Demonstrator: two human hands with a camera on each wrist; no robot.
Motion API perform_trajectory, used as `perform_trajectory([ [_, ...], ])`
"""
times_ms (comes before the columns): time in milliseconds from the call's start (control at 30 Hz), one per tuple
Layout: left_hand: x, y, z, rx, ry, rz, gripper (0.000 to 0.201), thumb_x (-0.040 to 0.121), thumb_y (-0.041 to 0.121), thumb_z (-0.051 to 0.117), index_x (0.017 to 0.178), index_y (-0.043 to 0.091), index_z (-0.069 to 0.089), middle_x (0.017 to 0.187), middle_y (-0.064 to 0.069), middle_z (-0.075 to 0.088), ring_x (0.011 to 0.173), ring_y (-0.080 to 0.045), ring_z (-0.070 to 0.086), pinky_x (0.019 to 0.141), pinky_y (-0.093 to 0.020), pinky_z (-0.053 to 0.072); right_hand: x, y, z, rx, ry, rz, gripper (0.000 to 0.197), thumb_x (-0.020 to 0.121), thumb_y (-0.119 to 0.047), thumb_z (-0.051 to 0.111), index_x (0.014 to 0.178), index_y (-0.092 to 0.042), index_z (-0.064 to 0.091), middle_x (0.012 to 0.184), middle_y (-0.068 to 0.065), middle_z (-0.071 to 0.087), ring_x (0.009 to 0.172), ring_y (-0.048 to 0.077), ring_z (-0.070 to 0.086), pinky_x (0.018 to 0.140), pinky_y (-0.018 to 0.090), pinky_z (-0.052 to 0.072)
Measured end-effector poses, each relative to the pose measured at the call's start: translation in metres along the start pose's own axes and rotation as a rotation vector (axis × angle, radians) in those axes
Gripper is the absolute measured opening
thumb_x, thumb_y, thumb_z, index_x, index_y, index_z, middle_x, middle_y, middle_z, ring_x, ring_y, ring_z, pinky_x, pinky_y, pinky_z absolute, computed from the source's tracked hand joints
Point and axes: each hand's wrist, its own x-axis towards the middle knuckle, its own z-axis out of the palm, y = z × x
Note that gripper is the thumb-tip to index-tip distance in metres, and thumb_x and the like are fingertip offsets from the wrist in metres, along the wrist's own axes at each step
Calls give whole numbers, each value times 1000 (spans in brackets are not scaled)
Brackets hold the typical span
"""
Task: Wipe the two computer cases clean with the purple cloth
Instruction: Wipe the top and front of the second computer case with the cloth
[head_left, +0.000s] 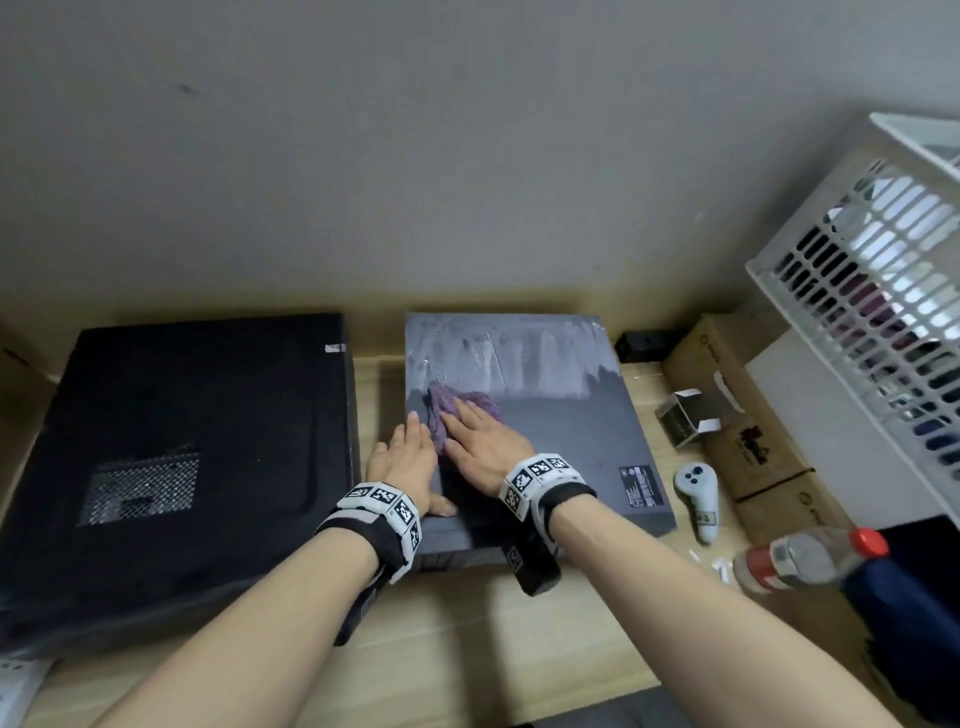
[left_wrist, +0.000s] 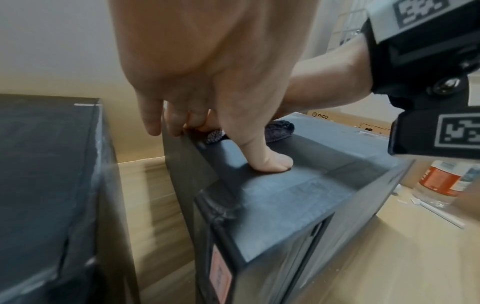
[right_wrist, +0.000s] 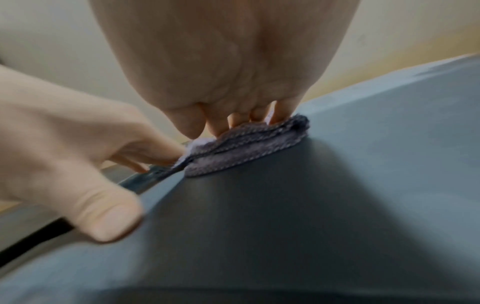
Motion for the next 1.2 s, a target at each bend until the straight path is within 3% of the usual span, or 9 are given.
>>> perform_trajectory([
  [133, -3, 1, -4, 58, -13, 1, 127, 67, 67, 72, 152, -1, 5, 161, -19, -1, 149, -30, 10, 118, -42, 24, -33, 58, -15, 98, 27, 131, 53, 107, -33, 29, 156, -17, 21, 165, 0, 5, 152, 13, 4, 113, 17, -6],
  [267, -2, 1, -6, 72, 9, 15, 127, 67, 69, 70, 152, -2, 7, 161, -19, 1, 149, -30, 7, 118, -41, 24, -62, 126, -22, 87, 48, 311, 53, 106, -32, 30, 156, -14, 22, 165, 6, 7, 152, 16, 5, 117, 22, -5],
  [367, -1, 0, -5, 53, 12, 17, 126, 69, 68, 70, 152, -1, 5, 161, -19, -1, 150, -30, 3, 119, -41, 21, -53, 148, -20, 66, 35, 363, 53, 106, -33, 28, 154, -11, 26, 164, 9, 12, 152, 20, 9, 120, 26, -4],
  [500, -2, -5, -2, 1, 25, 36, 126, 68, 67, 71, 152, -1, 6, 161, -19, -1, 150, -29, 2, 120, -40, 21, -21, 143, -20, 65, 11, 378, 53, 102, -33, 25, 148, -8, 34, 163, 15, 16, 150, 28, 15, 123, 42, 8],
  [667, -2, -7, -2, -41, 7, 39, 126, 69, 63, 73, 153, 0, 3, 161, -20, -6, 150, -30, -2, 120, -41, 19, 7, 102, -27, 82, -16, 290, 60, 103, -32, 27, 157, -13, 12, 165, 9, 1, 152, 25, 0, 123, 41, 3],
  [833, 0, -5, 0, -41, 4, 34, 128, 66, 62, 75, 153, 0, 5, 161, -20, -5, 150, -29, -2, 120, -40, 19, 46, 17, -16, 24, -70, 60, 61, 102, -34, 28, 157, -14, 11, 165, 10, -1, 152, 26, -1, 124, 42, 5],
  [933, 0, -2, -4, -41, -6, 27, 120, 66, 59, 77, 152, 2, 17, 161, -18, 0, 150, -28, -1, 121, -39, 17, 56, -19, -11, -1, -82, -8, 62, 103, -37, 27, 157, -11, 12, 165, 12, -1, 152, 26, -1, 124, 40, 4],
  [1100, -2, -2, -8, -14, -24, 23, 131, 65, 64, 76, 152, -2, 5, 161, -19, -2, 150, -28, 1, 120, -40, 19, 42, 13, -17, 81, -41, -53, 58, 105, -45, 21, 157, -20, 15, 166, 2, 2, 152, 15, 1, 120, 29, -3],
  [1200, -1, -2, -11, 28, -40, 42, 132, 64, 68, 74, 152, -3, 7, 160, -22, -1, 150, -30, 3, 120, -40, 19, 24, 50, -23, 104, -15, 43, 56, 105, -44, 21, 157, -21, 19, 166, 0, 1, 152, 14, 1, 118, 26, -3],
])
